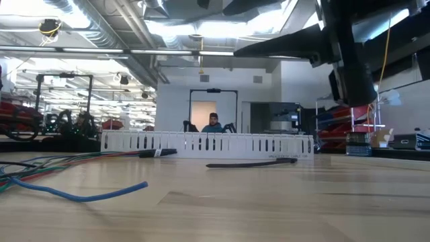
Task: Ziptie cables
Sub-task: Prepare the black ziptie
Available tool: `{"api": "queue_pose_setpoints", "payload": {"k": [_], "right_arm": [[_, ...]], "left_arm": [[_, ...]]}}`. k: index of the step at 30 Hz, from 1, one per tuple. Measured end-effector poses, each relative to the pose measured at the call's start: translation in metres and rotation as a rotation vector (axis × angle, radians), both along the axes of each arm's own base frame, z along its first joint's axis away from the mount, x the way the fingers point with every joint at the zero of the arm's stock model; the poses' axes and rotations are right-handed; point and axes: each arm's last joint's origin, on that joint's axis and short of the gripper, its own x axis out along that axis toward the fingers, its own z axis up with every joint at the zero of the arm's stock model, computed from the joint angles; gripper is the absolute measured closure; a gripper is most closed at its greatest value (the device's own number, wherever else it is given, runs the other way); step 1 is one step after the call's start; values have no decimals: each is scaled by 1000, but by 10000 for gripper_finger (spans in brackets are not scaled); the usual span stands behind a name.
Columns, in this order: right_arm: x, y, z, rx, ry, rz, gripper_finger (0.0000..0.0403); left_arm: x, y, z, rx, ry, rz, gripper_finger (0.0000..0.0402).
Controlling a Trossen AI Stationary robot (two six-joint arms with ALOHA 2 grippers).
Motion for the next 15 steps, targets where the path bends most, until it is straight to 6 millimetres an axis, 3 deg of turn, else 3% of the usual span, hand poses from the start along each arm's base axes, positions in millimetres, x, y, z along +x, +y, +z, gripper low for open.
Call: {"api": "queue_pose_setpoints", "payload": {"k": [9, 15], "right_arm": [[-3, -1, 1, 2, -49, -131, 231], [2, -4, -2, 32, 0, -28, 231]], "left_arm": [[-4, 1, 6, 10, -2, 5, 401], [-4, 1, 5, 1, -1, 7, 401]]}}
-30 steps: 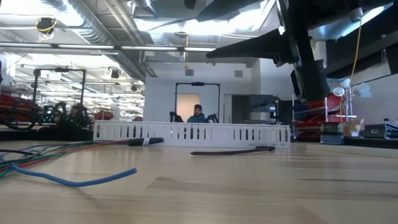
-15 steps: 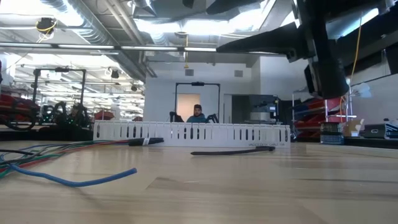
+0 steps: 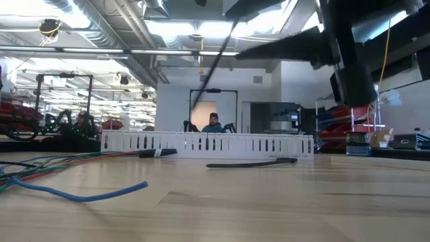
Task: Ziptie cables
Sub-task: Prepare the black ziptie
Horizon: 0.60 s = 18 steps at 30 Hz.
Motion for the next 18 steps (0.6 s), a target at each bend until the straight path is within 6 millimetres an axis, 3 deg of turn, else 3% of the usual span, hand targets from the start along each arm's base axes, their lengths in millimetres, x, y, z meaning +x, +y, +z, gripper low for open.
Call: {"api": "queue_pose_setpoints", "payload": {"k": [12, 18], "right_arm": [[22, -39, -5, -34, 74, -47, 231], [26, -41, -5, 1, 85, 16, 231]], "left_arm": [[0, 0, 1, -17, -13, 0, 401], [0, 0, 1, -15, -10, -2, 401]]}}
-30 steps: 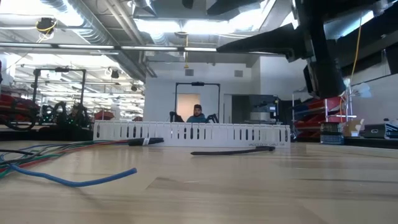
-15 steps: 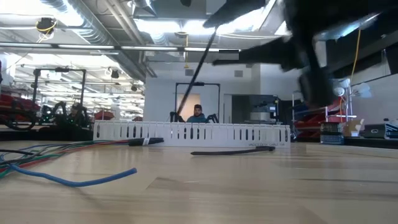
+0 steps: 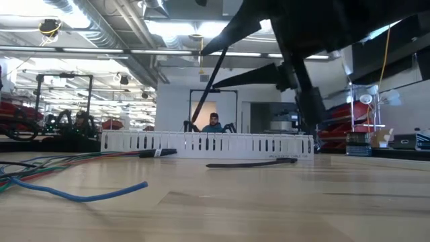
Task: Ziptie cables
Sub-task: Prepare the black ziptie
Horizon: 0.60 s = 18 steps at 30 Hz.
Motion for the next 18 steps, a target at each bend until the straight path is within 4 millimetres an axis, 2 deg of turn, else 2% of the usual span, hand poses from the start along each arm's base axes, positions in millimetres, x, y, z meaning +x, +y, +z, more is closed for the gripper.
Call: {"api": "queue_pose_setpoints", "payload": {"k": [5, 8, 11, 16, 18], "right_arm": [[5, -11, -1, -2, 12, -27, 231], [7, -14, 0, 5, 1, -34, 245], [7, -14, 0, 7, 4, -35, 284], [8, -17, -1, 83, -23, -70, 381], [8, -17, -1, 111, -31, -80, 396]], "left_arm": [[0, -1, 1, -6, -10, -21, 401], [0, -2, 1, -7, -8, -29, 401], [0, -2, 1, -7, -8, -29, 401], [0, -2, 1, 9, -4, -32, 401], [0, -2, 1, 13, -3, -32, 401]]}}
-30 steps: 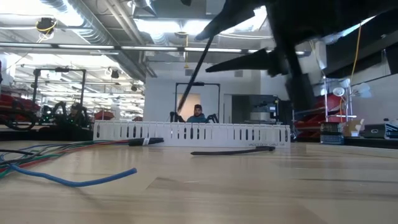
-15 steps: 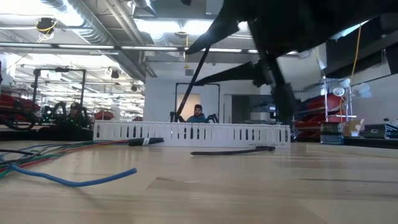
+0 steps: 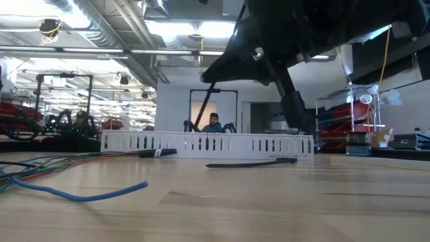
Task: Ziptie cables
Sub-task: Prepare the black ziptie
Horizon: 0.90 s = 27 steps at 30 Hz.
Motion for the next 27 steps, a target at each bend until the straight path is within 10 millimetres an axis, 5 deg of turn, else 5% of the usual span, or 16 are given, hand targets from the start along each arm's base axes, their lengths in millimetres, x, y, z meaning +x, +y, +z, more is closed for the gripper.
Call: {"api": "queue_pose_setpoints", "payload": {"k": [6, 14, 20, 27], "right_arm": [[0, 1, 0, 39, -17, -11, 399], [-15, 29, 3, 116, -91, -22, 373], [-17, 35, 2, 181, -76, 39, 306], [-19, 33, -3, -146, 56, 103, 223]], "left_arm": [[0, 0, 0, 19, 6, -3, 401], [0, 0, -2, 36, 30, -4, 401], [0, 2, -2, 32, 29, 0, 401], [0, 2, -3, -69, 16, 16, 401]]}}
